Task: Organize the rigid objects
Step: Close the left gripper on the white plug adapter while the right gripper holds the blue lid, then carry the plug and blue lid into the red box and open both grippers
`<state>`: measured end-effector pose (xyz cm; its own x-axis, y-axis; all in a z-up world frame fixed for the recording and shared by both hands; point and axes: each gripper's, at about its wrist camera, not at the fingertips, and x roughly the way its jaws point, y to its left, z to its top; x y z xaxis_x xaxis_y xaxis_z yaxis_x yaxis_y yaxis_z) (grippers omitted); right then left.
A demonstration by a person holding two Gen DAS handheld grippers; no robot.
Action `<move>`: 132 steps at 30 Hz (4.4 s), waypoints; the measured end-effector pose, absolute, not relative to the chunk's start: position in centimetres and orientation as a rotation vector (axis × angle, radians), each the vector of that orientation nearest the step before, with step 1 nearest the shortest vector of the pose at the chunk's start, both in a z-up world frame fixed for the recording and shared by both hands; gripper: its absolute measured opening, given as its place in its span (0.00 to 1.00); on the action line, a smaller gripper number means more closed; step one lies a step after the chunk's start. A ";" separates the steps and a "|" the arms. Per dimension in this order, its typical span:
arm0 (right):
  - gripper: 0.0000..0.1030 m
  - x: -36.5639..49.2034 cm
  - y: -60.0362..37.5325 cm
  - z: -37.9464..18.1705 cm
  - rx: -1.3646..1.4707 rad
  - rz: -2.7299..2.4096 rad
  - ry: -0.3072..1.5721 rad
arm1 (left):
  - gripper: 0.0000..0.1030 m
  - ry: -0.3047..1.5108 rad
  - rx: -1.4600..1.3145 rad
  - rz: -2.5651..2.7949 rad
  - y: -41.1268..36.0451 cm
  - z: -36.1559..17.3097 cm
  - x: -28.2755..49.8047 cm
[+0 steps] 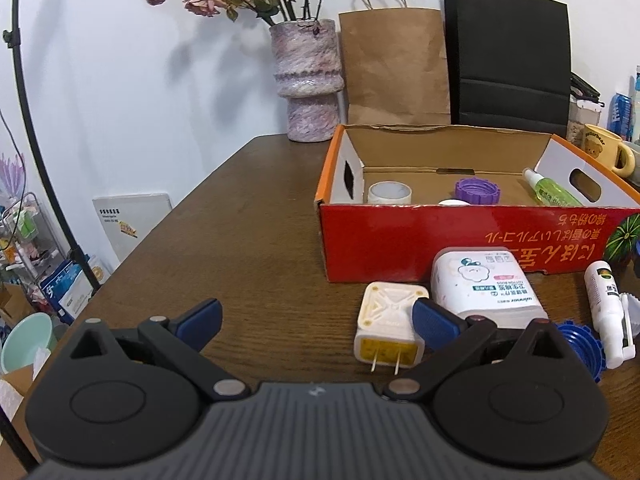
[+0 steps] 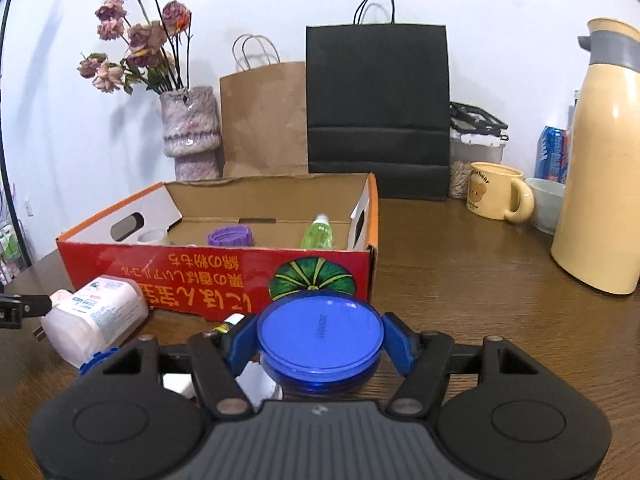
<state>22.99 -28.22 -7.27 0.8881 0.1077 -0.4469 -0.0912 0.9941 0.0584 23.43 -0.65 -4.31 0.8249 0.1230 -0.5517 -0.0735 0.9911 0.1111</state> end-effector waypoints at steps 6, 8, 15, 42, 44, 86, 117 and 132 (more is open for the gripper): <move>0.64 22.4 -28.3 -7.2 0.037 0.098 0.450 | 1.00 0.600 0.103 0.064 -1.3 -4.8 24.0; 0.64 22.4 -28.2 -7.2 0.035 0.098 0.448 | 1.00 0.595 0.096 0.064 -1.3 -4.9 24.2; 0.64 22.3 -28.2 -7.2 0.033 0.100 0.446 | 1.00 0.593 0.043 0.050 -0.6 -5.3 24.9; 0.64 22.1 -28.0 -7.1 0.020 0.100 0.428 | 0.59 0.607 -0.012 0.005 0.0 -6.1 25.3; 0.64 22.0 -28.0 -7.1 0.020 0.099 0.426 | 0.40 0.612 -0.014 -0.020 -0.2 -6.1 25.2; 0.64 20.3 -26.6 -5.8 0.002 0.128 0.320 | 0.39 0.505 -0.046 0.073 0.3 -3.5 22.5; 0.64 23.3 -23.4 -1.4 -0.011 0.202 0.234 | 0.39 0.404 -0.010 -0.033 -5.6 1.6 25.2; 0.64 27.6 -22.5 -0.4 -0.011 0.200 0.207 | 0.39 0.388 -0.036 -0.016 -6.7 2.2 29.4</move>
<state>27.59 -22.45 -0.43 0.9588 0.1966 -0.2049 -0.1989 0.9800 0.0095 29.44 -6.74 2.21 0.9256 -0.0220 -0.3779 0.0084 0.9993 -0.0376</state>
